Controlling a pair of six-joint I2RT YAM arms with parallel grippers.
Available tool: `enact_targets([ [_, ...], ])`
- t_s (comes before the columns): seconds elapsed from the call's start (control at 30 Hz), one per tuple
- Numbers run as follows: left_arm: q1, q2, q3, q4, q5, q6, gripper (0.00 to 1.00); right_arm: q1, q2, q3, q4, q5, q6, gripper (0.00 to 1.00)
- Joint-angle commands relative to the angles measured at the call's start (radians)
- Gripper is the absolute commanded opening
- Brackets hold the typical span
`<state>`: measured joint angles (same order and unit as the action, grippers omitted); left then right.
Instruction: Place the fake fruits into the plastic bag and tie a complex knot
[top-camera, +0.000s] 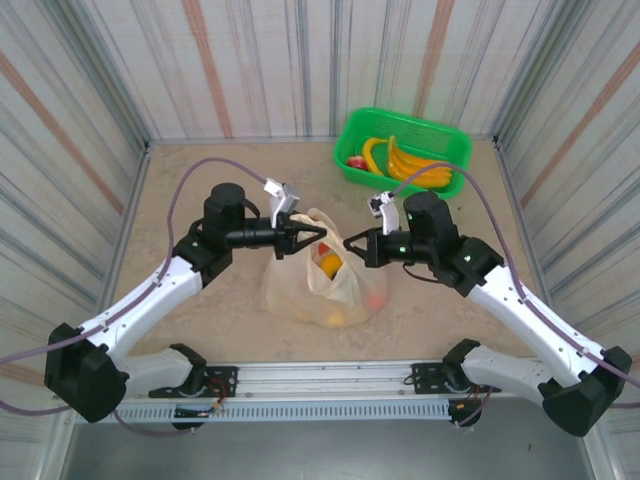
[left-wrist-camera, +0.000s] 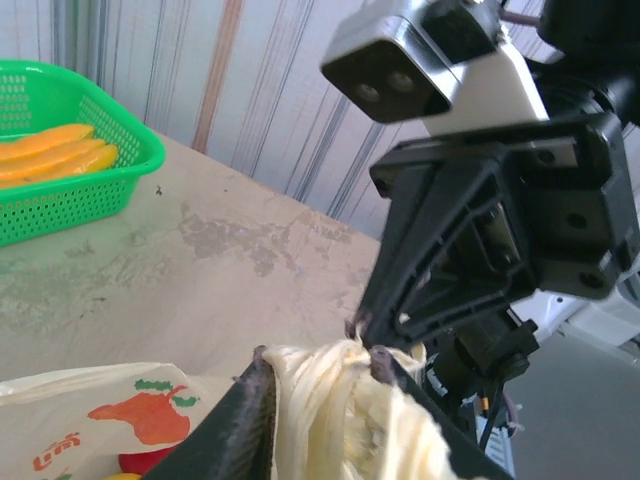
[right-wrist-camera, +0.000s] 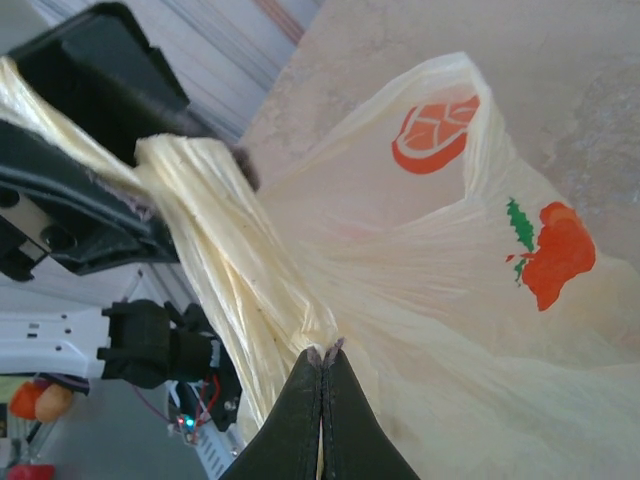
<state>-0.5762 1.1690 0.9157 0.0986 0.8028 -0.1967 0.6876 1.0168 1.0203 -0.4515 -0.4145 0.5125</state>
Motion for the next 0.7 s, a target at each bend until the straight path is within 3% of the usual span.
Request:
enact_targets([
  [0.0,0.006,0.008,0.006,0.029,0.010,-0.032,0.38,0.043,-0.020,0.002,-0.026,0.049,0.008,0.00],
  [0.1,0.007,0.010,0.006,0.031,0.010,-0.037,0.44,0.081,-0.020,0.010,-0.036,0.105,0.005,0.00],
  [0.47,0.006,0.041,0.029,-0.003,0.014,-0.046,0.48,0.196,-0.021,0.083,-0.036,0.212,-0.020,0.00],
  [0.67,0.006,0.027,0.035,-0.017,-0.002,-0.050,0.58,0.285,0.022,0.104,-0.005,0.268,-0.020,0.00],
])
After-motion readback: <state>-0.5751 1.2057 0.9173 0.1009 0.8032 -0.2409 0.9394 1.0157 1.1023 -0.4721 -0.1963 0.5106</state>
